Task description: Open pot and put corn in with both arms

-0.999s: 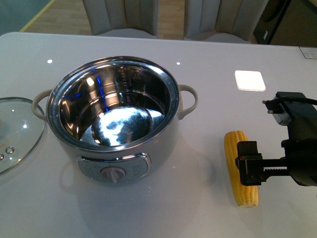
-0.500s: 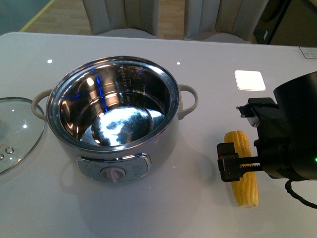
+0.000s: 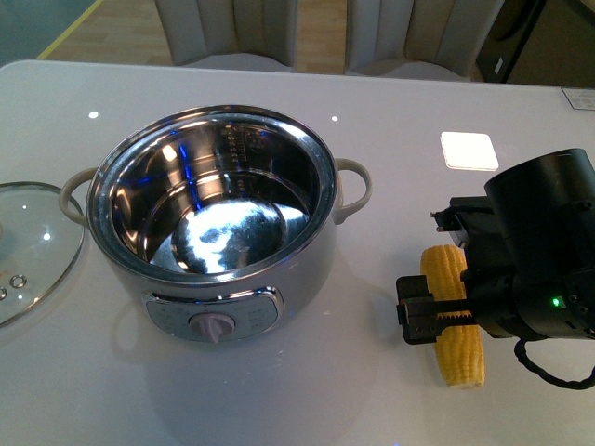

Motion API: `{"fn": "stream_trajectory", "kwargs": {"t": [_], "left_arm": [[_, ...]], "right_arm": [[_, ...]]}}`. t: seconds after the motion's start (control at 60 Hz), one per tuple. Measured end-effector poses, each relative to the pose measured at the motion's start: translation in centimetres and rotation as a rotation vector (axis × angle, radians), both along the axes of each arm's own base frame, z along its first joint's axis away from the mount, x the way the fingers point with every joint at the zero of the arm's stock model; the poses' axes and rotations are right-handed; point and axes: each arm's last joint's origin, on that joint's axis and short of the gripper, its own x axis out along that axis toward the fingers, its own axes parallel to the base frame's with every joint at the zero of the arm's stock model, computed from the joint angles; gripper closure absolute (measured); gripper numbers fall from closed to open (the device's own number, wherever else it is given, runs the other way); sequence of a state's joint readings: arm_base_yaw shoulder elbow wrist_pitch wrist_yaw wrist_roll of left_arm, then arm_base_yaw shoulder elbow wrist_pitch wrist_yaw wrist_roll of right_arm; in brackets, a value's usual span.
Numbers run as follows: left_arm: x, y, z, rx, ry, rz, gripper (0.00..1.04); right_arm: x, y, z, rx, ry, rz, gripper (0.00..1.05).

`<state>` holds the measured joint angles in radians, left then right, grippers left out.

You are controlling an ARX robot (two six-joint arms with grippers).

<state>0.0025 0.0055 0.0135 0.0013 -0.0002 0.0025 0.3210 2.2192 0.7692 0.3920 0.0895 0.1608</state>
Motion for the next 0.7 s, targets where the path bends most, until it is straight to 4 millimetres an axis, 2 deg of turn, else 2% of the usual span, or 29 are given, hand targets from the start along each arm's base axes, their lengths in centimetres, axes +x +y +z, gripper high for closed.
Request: {"fn": "stream_trajectory", "kwargs": {"t": [0.133, 0.266, 0.45, 0.566, 0.633, 0.7], "left_arm": [[0.00, 0.00, 0.00, 0.000, 0.000, 0.000, 0.07], [0.00, 0.00, 0.00, 0.000, 0.000, 0.000, 0.07], [0.00, 0.00, 0.00, 0.000, 0.000, 0.000, 0.07], [0.00, 0.00, 0.00, 0.000, 0.000, 0.000, 0.07], [0.00, 0.00, 0.00, 0.000, 0.000, 0.000, 0.07], [0.00, 0.00, 0.00, 0.000, 0.000, 0.000, 0.07]], "right_arm": [[0.05, 0.09, 0.01, -0.003, -0.001, 0.000, 0.10], [0.01, 0.17, 0.00, -0.003, 0.002, 0.000, 0.23], [0.04, 0.22, -0.01, -0.005, 0.001, 0.001, 0.50], [0.01, 0.31, -0.01, -0.006, 0.000, 0.004, 0.58], [-0.04, 0.34, -0.02, -0.006, 0.000, 0.005, 0.58], [-0.26, 0.29, 0.04, -0.002, 0.001, 0.007, 0.53]]}}
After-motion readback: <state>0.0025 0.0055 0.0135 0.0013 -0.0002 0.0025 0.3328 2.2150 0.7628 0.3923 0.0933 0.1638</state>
